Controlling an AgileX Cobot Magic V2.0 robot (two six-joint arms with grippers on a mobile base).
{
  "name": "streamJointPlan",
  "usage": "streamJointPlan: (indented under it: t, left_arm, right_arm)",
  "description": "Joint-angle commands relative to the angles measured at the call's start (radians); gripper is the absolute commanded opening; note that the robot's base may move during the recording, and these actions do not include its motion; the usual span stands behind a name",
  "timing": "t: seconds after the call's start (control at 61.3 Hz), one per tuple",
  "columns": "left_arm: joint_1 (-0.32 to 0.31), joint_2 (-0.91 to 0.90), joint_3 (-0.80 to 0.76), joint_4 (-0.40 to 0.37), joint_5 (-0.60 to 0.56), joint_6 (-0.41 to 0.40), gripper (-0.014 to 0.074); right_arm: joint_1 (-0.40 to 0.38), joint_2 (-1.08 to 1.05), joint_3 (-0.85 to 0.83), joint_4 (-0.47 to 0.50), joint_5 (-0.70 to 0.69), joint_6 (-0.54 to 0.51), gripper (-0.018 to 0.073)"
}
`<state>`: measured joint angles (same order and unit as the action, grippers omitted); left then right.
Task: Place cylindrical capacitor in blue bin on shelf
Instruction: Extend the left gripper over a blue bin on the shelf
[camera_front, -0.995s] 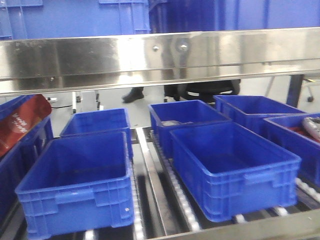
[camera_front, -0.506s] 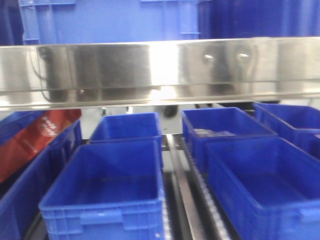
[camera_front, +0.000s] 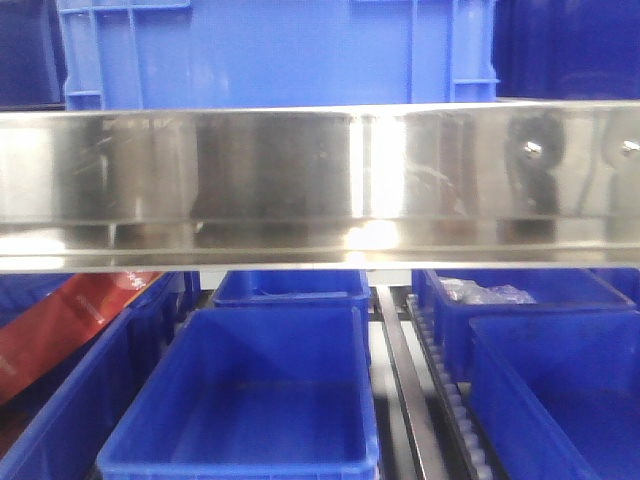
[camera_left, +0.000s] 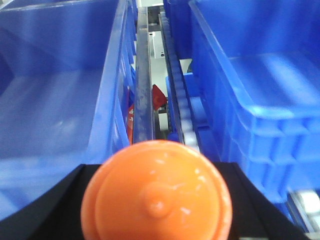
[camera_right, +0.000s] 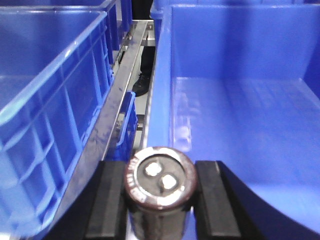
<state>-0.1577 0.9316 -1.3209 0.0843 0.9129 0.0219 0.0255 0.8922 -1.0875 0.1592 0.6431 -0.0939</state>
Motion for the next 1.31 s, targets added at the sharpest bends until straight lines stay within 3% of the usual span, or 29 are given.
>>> streamJointPlan:
  t: [0.0,1.289]
  left_arm:
    - [-0.005,-0.003,-0.009,-0.002,-0.018,0.001,-0.0111]
    - [-0.005,-0.003,-0.009,-0.002,-0.018,0.001,-0.0111]
  right_arm:
    - [-0.001,-0.006,-0.01,-0.006,-0.025,-0.001,-0.0162]
    - [-0.001,-0.006,-0.01,-0.006,-0.025,-0.001,-0.0162]
